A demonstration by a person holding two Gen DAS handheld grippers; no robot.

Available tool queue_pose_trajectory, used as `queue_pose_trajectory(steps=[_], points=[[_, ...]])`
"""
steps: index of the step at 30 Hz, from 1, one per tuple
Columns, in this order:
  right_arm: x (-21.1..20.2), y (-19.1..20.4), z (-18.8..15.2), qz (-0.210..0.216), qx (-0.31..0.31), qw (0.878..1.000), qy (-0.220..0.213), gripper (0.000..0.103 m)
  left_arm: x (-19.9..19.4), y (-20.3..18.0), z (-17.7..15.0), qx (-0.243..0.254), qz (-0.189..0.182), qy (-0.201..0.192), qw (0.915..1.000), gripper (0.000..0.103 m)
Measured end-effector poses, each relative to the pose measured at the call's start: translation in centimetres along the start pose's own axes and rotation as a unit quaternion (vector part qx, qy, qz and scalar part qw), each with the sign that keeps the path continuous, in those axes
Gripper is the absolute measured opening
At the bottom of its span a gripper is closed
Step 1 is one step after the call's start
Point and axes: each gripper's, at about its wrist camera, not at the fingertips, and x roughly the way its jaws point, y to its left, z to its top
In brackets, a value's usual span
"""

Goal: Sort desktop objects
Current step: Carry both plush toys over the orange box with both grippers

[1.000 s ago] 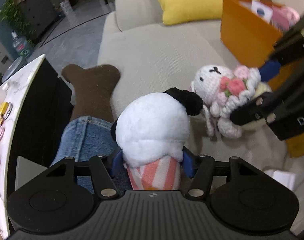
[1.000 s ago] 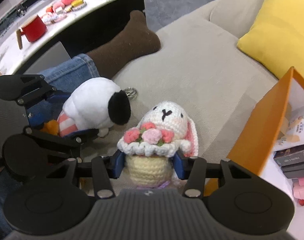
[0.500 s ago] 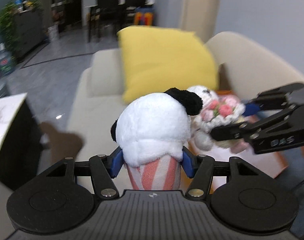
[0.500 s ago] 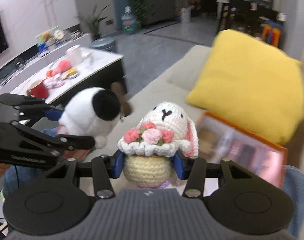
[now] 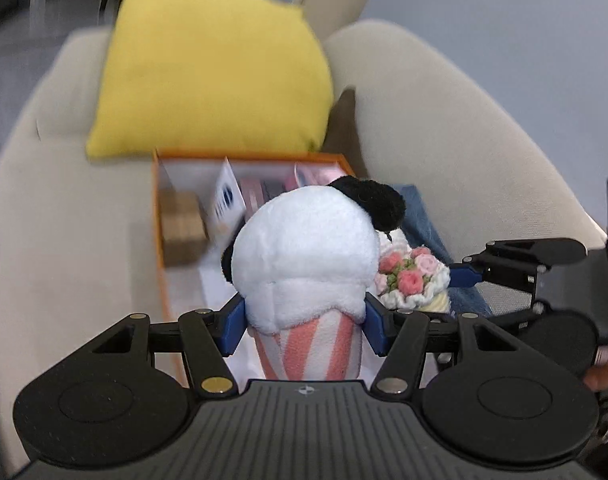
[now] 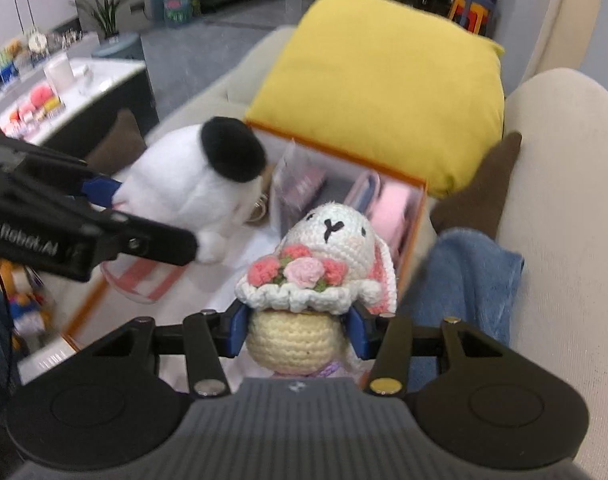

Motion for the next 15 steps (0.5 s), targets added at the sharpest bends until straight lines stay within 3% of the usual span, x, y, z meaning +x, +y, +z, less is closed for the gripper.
queue_pose_trajectory(steps=[9,15], points=[[4.3,1.0,-0.2,-0.024,-0.095,0.995,0.034,0.051,5.9,2.0,0.3,-0.070,0.011,0.065,0.9954,0.068],[7.3,0.4,-0.6,-0.028,-0.125,0.990,0.059,0.051,9.0,1.7,0.7,-0.068,0.040,0.092,0.9926,0.068]])
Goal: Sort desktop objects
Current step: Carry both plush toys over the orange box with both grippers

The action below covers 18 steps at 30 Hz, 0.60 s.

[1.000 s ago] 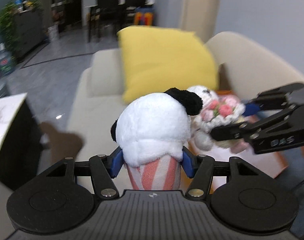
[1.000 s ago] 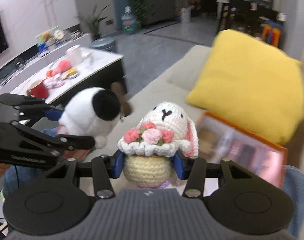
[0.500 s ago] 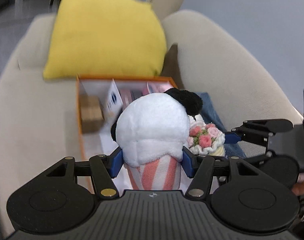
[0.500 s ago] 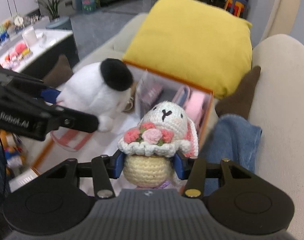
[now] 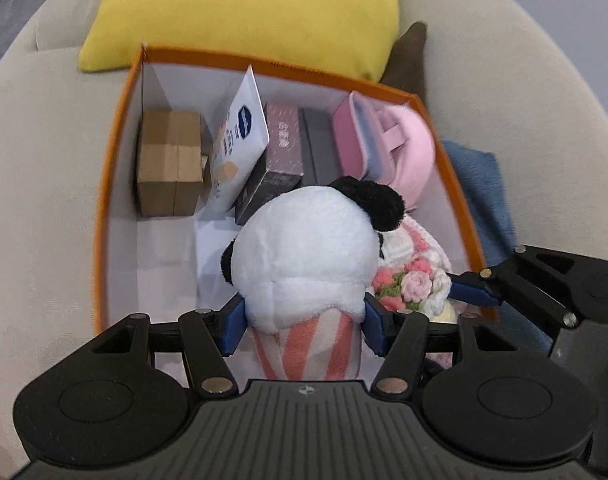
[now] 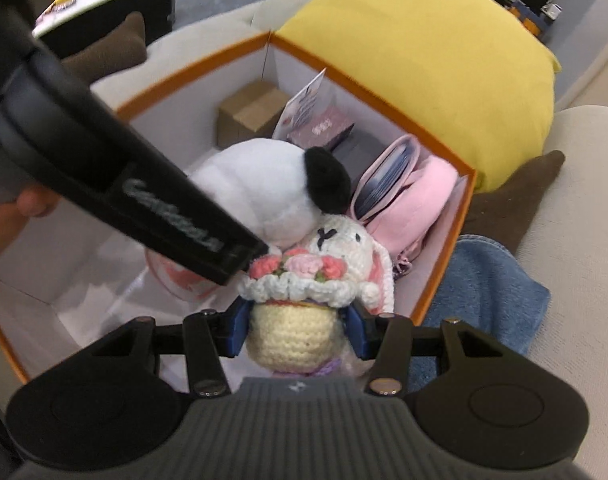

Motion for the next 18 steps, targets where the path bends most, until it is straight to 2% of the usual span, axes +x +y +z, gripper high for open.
queue_pose_trajectory(steps=[5,8,18], points=[[1.8,0.4,-0.4,0.002,-0.022,1.000,0.007,0.051,2.1,0.1,0.1,0.006,0.020,0.024,0.9995,0.068],[2.4,1.1,-0.7,-0.011,-0.052,0.999,0.005,0.052,2.9,0.1,-0.1,0.011,0.028,0.027,0.9992,0.068],[2.9,1.7,-1.2,-0.015,-0.090,0.996,0.001,0.061,4.1,0.7,-0.3,0.023,0.029,0.049,0.9981,0.073]])
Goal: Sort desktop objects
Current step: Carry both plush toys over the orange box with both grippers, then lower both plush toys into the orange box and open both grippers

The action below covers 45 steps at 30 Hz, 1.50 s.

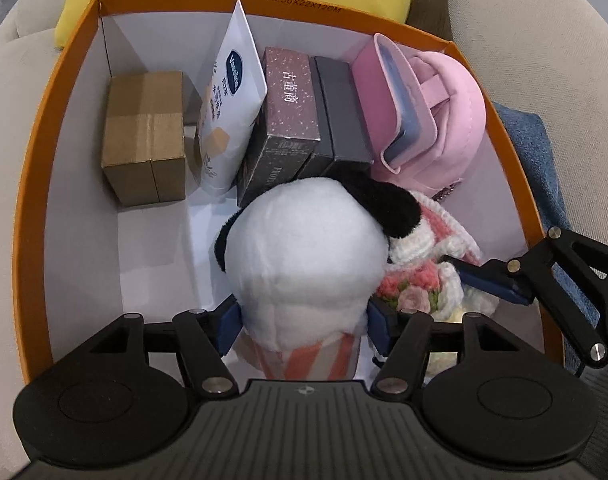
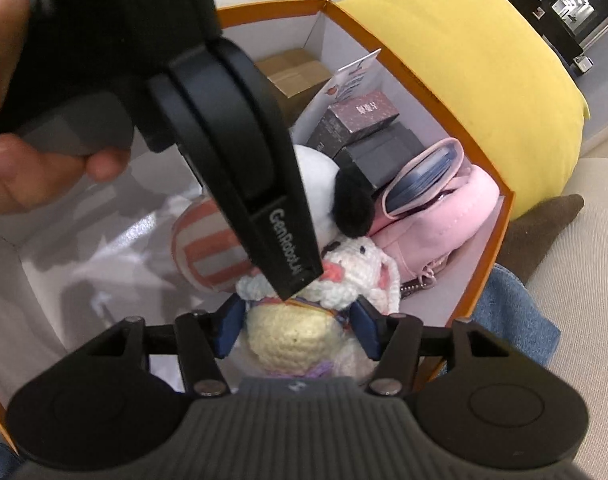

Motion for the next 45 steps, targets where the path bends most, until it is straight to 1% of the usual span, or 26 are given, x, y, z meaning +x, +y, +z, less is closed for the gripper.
queue_pose_trajectory(steps=[6,12,19,20,21,23,24,25,28,30,31,33,34,35,38,40,42,44,45], points=[[-0.7,-0.2,0.1,0.016,0.000,1.000,0.007,0.062,-1.1,-0.1,-0.5,0.013,0.016,-0.005,0.9998,0.075],[-1.4,-0.3,0.1,0.005,-0.003,1.000,0.013,0.065,-2.3,0.1,-0.9,0.027,0.023,-0.014,0.9993,0.076],[-1.7,-1.0,0.0,0.009,0.018,1.000,0.019,0.063,-3.4,0.1,-1.8,0.042,0.029,-0.023,0.9984,0.076],[-1.8,-1.1,0.0,0.011,0.018,1.000,0.019,0.061,-3.7,0.2,-1.9,0.042,0.026,-0.025,0.9985,0.076],[-1.8,-1.2,0.0,0.014,0.020,1.000,0.019,0.058,-3.9,0.3,-1.9,0.041,0.023,-0.027,0.9985,0.076],[-1.8,-1.4,0.0,0.019,0.024,0.999,0.018,0.055,-4.6,0.3,-2.1,0.038,0.015,-0.033,0.9986,0.077],[-1.8,-1.5,0.0,0.025,0.028,0.999,0.018,0.049,-4.7,0.2,-1.8,0.039,0.012,-0.034,0.9986,0.077],[-1.7,-1.6,0.0,0.033,0.033,0.999,0.020,0.043,-4.7,-1.0,-0.9,0.039,0.010,-0.035,0.9986,0.077],[-1.3,-2.0,-0.1,0.040,0.047,0.998,0.022,0.042,-5.7,-0.8,-1.2,0.041,0.001,-0.040,0.9984,0.076],[-1.0,-2.5,-0.2,0.045,0.060,0.997,0.020,0.043,-6.2,-1.1,-1.5,0.041,0.000,-0.047,0.9981,0.069],[-0.9,-2.7,-0.2,0.049,0.068,0.996,0.020,0.043,-6.9,-1.2,-1.3,0.041,0.000,-0.052,0.9978,0.067],[-1.0,-3.1,-0.3,0.052,0.081,0.995,0.019,0.043,-8.8,-0.6,-1.9,0.048,-0.002,-0.065,0.9967,0.067],[-1.3,-3.3,-0.4,0.051,0.086,0.995,0.018,0.041,-9.5,-0.7,-2.2,0.052,-0.002,-0.074,0.9959,0.065],[-1.6,-3.4,-0.4,0.048,0.089,0.995,0.015,0.041,-10.1,-0.9,-2.4,0.055,-0.002,-0.083,0.9950,0.063],[-3.8,-3.1,-0.7,0.039,0.098,0.994,-0.006,0.039,-12.8,-0.6,-3.5,0.067,0.004,-0.113,0.9913,0.061],[-6.1,-2.9,-0.4,0.044,0.112,0.992,-0.032,0.034,-14.5,-0.1,-4.5,0.076,0.011,-0.133,0.9881,0.061],[-8.7,-2.2,-0.7,0.054,0.127,0.988,-0.064,0.034,-16.4,0.7,-5.7,0.083,0.027,-0.151,0.9846,0.061],[-9.5,-0.5,0.1,0.070,0.135,0.984,-0.089,0.034,-18.2,1.5,-7.1,0.094,0.050,-0.172,0.9793,0.061],[-9.9,0.6,0.6,0.080,0.138,0.982,-0.099,0.034,-19.2,2.1,-8.0,0.096,0.068,-0.183,0.9762,0.061]])
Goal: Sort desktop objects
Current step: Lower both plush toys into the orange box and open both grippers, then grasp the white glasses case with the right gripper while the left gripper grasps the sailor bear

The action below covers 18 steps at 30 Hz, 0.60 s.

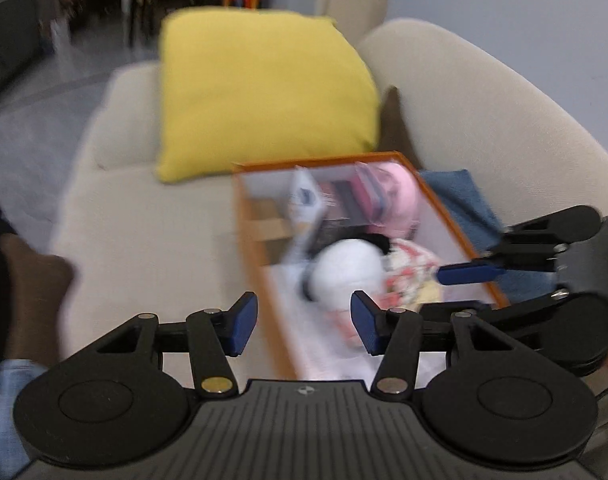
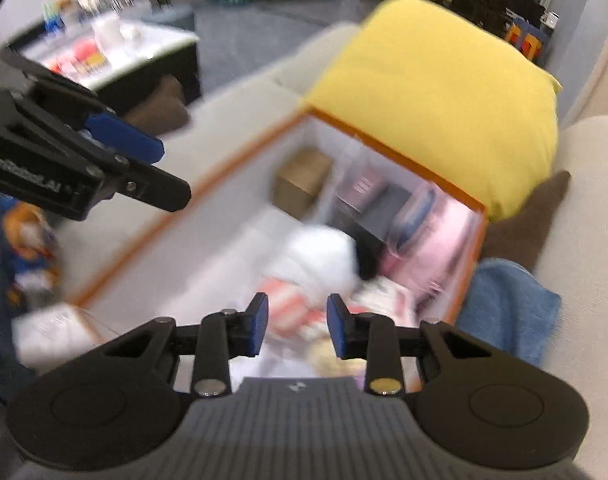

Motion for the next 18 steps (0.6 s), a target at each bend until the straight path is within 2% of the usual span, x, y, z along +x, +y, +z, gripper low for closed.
queue_pose_trajectory(steps=[3,7,10,13,15,18], points=[[-1.1,2.6,1.1,0.041,0.001,0.999,-0.019,0.034,-3.1,1.7,-1.8,0.011,0.039,-0.014,0.9991,0.061],[-1.8,6.9,1.9,0.090,-0.011,0.995,-0.030,0.034,-6.1,3.9,-4.5,0.004,0.075,-0.006,0.9972,0.061],[-0.9,10.1,1.8,0.122,-0.016,0.992,-0.024,0.034,-7.5,5.9,-7.1,-0.038,0.104,0.012,0.9938,0.061],[-0.1,12.9,0.8,0.146,0.000,0.989,0.000,0.035,-8.2,7.8,-10.1,-0.106,0.124,0.030,0.9861,0.061],[1.1,14.0,-0.2,0.162,0.027,0.986,0.022,0.035,-8.2,8.6,-12.2,-0.142,0.133,0.034,0.9803,0.061],[3.5,14.6,-2.3,0.184,0.089,0.977,0.060,0.042,-7.7,9.1,-14.8,-0.179,0.143,0.045,0.9725,0.061]])
